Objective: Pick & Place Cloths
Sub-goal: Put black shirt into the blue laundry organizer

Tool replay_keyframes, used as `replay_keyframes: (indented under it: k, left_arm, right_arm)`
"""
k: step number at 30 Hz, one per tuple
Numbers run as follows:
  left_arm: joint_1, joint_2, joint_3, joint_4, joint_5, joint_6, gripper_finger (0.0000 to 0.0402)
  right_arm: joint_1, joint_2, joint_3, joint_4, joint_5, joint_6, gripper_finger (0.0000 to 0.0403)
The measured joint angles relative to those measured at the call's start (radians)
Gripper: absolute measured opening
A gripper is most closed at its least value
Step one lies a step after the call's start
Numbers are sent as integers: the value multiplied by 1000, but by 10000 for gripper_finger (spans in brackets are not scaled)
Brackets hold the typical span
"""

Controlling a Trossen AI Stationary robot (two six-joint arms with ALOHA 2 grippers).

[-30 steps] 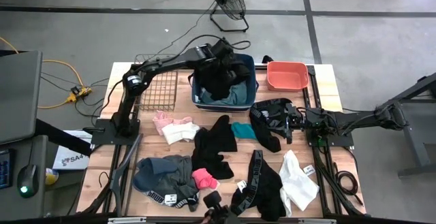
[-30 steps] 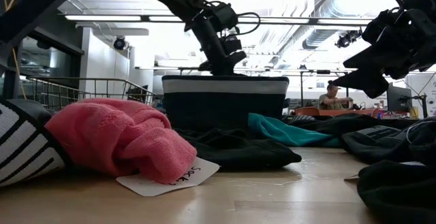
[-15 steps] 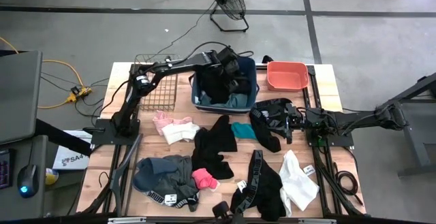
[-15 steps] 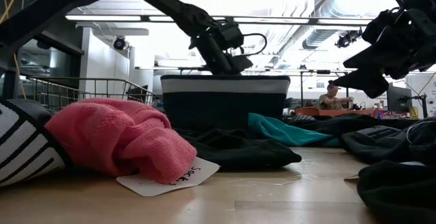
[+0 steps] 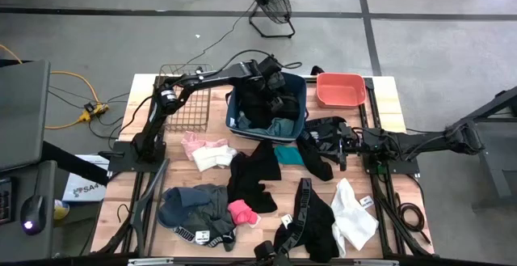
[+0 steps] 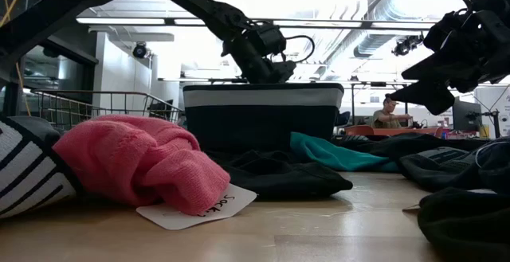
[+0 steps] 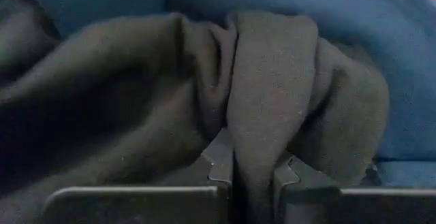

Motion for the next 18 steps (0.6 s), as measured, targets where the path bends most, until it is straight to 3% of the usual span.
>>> replay_keyframes:
  k: [6, 12, 15, 18]
  left_arm:
    - [0, 0, 87, -59, -4, 18, 112]
    - [0, -4, 227, -242, -18, 42, 189]
    - [0, -3, 300, -352, -96, 73, 202]
    - [0, -5, 363, -468, -252, 161, 204]
  right_arm:
    - [0, 0, 0, 0, 0, 0, 287]
    - [0, 0, 0, 0, 0, 0, 287]
    - [0, 0, 0, 0, 0, 0, 287]
    - [0, 0, 0, 0, 0, 0, 287]
